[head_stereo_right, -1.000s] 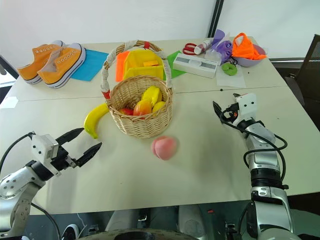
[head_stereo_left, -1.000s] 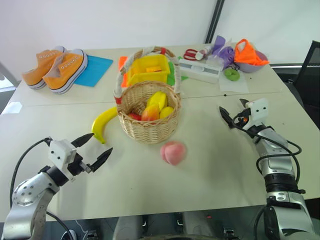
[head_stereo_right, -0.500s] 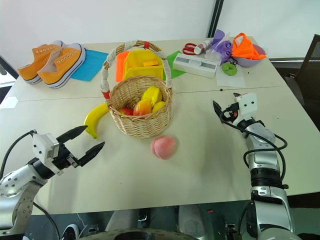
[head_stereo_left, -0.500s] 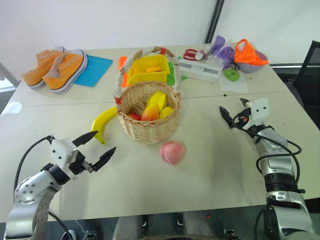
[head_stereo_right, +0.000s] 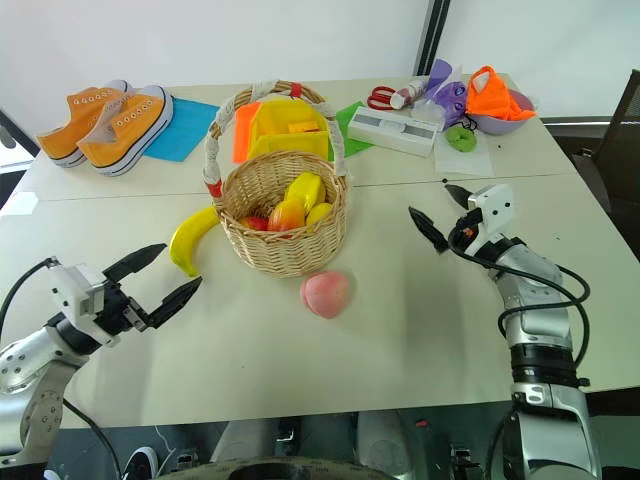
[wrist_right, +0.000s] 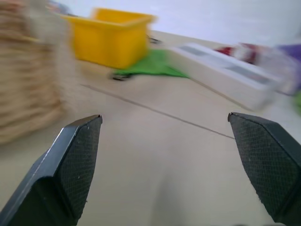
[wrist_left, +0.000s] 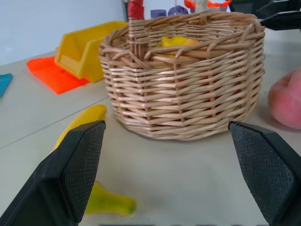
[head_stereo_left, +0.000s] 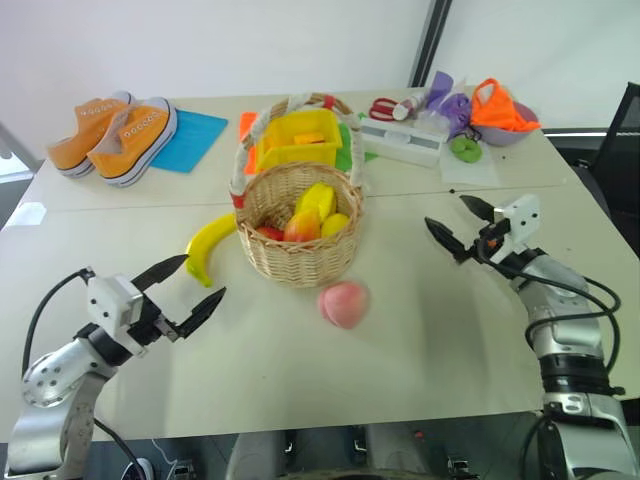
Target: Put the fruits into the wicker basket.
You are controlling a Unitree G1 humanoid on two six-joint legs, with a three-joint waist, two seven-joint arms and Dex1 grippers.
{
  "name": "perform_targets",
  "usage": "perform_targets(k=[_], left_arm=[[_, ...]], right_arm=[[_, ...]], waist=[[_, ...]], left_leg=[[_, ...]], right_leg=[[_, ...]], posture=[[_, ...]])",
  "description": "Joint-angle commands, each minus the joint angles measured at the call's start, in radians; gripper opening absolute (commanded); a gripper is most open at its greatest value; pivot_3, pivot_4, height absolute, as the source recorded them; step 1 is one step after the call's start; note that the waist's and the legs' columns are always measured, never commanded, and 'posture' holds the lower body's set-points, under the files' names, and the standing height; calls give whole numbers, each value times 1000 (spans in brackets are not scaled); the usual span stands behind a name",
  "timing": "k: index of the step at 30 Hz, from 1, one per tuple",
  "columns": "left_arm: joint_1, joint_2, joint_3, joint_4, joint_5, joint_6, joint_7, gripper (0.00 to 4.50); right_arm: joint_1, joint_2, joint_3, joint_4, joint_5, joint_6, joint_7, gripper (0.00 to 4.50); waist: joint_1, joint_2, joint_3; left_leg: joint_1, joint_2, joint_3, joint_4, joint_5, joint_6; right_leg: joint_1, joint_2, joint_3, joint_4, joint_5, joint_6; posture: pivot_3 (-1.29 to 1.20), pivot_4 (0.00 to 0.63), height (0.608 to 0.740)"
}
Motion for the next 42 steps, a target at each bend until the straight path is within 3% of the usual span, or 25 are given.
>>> perform_targets(k=[1, 7, 12, 19, 29, 42], left_arm=[[17, 41, 77, 15, -68, -14, -73, 4500], [64, 103, 167, 109, -102, -77, -234, 4500], [174, 122, 192, 59, -126, -99, -340, 4500], [283, 90, 207, -35, -146, -101, -348, 4500], [394, 59, 155, -188, -186, -45, -358, 4500], [364, 57, 101, -172, -155, -60, -353, 4500]], right_arm=[[80, -116, 10, -245, 170, 176, 189, 4473], [171, -252, 118, -497, 214, 320, 319, 4473], [91, -202, 238, -523, 125, 276, 314, 4473], [33, -158, 367, -442, -36, 110, 357, 4473], [-14, -76, 417, -334, -138, -43, 340, 4473], [-1, -46, 482, -237, -274, -129, 301, 4473]], waist=[[2, 0, 0], [-4, -1, 0], [-3, -1, 0], [5, -1, 0], [-3, -1, 0], [-3, -2, -1]], left_leg=[[0, 0, 0, 0, 0, 0], [1, 1, 0, 0, 0, 0], [0, 1, 0, 0, 0, 0], [-2, 0, 0, -1, -1, 1], [-2, 0, 0, -1, -2, 3], [-2, 0, 0, -1, -2, 3]], right_leg=[[0, 0, 0, 0, 0, 0], [0, -1, 0, -1, -2, -4], [-1, -2, 1, -3, -3, -5], [-1, -4, 0, -8, -3, -5], [1, -4, -1, -12, -2, -6], [1, -4, -2, -12, -2, -6]], posture=[[0, 150, 740], [0, 150, 740], [0, 150, 740], [0, 150, 740], [0, 150, 740], [0, 150, 740]])
